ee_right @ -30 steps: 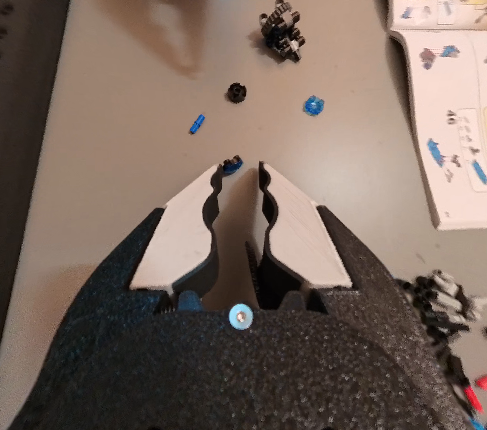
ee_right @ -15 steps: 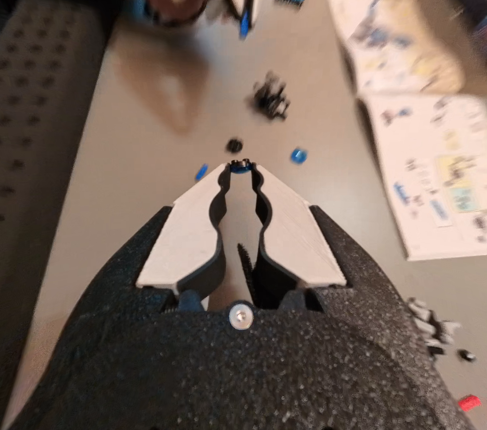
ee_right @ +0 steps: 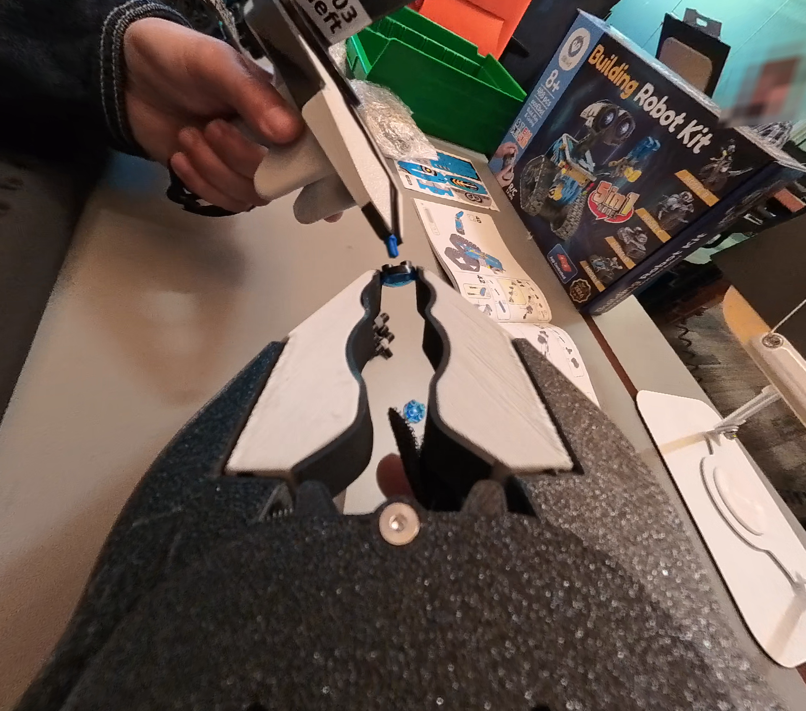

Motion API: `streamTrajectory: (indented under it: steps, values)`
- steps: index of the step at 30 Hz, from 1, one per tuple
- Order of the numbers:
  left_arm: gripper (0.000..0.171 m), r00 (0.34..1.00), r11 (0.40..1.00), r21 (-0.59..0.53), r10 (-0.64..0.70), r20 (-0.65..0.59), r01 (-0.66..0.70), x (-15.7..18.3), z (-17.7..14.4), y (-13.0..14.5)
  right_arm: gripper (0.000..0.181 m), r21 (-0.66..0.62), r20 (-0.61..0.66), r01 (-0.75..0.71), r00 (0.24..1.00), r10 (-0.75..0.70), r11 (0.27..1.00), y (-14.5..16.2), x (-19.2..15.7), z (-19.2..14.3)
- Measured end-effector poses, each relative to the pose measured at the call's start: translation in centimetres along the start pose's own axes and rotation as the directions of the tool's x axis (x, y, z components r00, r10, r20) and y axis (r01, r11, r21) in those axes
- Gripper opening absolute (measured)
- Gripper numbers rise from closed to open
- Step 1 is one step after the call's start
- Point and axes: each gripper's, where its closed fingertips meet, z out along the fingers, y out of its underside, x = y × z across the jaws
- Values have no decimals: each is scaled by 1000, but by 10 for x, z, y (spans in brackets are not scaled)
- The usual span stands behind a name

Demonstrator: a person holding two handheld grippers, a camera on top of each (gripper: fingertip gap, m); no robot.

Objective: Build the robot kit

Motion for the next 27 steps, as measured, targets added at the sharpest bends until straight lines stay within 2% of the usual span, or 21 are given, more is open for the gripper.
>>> streamTrajectory:
  steps: [6, 16, 27]
  values:
    - [3, 998, 999, -28, 42, 38, -41, -3, 2, 4, 15, -4, 20, -5, 1000, 5, 1000, -2, -3, 1]
    - [3, 997, 999, 6, 39, 70, -39, -7, 0, -1, 15, -54, -63, 92, 993, -95, 994, -3, 2, 5]
    - [3, 988, 990, -49, 139, 70, -135, -2, 1, 5, 15, -28, 37, -46, 998, 47, 999, -3, -4, 2]
